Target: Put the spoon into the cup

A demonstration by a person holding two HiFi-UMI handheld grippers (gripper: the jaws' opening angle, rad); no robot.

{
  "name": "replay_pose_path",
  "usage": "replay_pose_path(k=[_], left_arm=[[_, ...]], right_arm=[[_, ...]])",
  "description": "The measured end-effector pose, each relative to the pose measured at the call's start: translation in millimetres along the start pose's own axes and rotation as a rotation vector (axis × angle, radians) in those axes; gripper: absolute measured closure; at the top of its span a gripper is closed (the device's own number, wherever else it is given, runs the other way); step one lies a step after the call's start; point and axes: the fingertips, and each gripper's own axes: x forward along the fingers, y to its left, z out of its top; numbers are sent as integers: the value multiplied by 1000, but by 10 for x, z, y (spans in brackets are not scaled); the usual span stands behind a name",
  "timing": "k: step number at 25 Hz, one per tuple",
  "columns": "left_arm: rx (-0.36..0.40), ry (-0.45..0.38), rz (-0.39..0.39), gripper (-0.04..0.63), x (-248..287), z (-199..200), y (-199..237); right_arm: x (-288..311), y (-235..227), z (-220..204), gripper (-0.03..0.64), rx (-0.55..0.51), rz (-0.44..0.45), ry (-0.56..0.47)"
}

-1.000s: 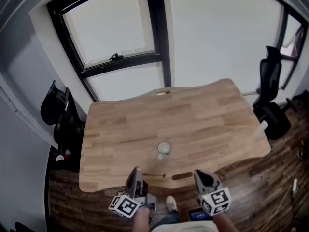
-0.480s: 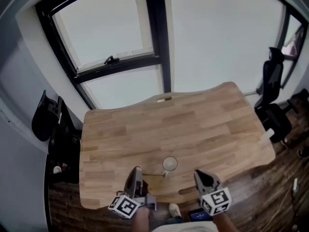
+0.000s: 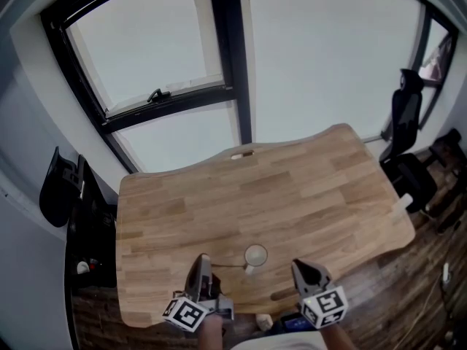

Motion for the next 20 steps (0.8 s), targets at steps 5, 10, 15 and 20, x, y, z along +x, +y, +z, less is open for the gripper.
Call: replay_pose_path(k=[5, 10, 15, 20], left_arm=[[-3, 7, -10, 597, 75, 7, -9], [1, -1, -8, 597, 163, 74, 29], [8, -14, 8, 597, 223, 139, 118], [-4, -27, 33, 597, 230, 189, 245]], right_arm=[[27, -58, 21, 620, 8, -16, -11], [137, -29, 41, 620, 6, 0, -7], [331, -69, 74, 620, 5, 19, -9], [445, -21, 73, 620, 0, 41, 0]])
